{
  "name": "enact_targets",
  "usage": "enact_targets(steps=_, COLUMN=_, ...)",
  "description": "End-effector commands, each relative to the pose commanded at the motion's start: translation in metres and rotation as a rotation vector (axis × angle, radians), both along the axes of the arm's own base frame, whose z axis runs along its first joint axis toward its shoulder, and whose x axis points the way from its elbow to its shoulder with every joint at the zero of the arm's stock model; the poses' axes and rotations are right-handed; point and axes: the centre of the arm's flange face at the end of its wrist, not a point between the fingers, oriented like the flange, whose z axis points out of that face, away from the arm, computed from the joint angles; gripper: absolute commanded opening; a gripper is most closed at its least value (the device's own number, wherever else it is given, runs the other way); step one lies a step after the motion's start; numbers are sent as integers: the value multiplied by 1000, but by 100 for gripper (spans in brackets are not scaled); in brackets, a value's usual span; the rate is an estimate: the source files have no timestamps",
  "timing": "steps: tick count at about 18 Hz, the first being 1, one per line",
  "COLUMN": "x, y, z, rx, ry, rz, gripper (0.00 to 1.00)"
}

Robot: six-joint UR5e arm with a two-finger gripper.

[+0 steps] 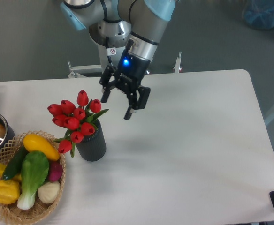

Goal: Insert the flowers into the vase

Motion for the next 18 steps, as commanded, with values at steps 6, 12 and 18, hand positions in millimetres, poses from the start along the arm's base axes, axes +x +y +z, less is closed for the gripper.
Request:
enact_targets(steps=6, x=-10, y=-9, z=-9, rx=-137, ry=54, rz=53, gripper=100)
enact_targets(steps=12, x=-42, y=-14, z=-55, rx=-370, ry=72, rz=125, gripper=100)
enact_targets(steps=18, x=-73, y=-14, z=-73, rx=-498, ry=102, rz=172, gripper=100)
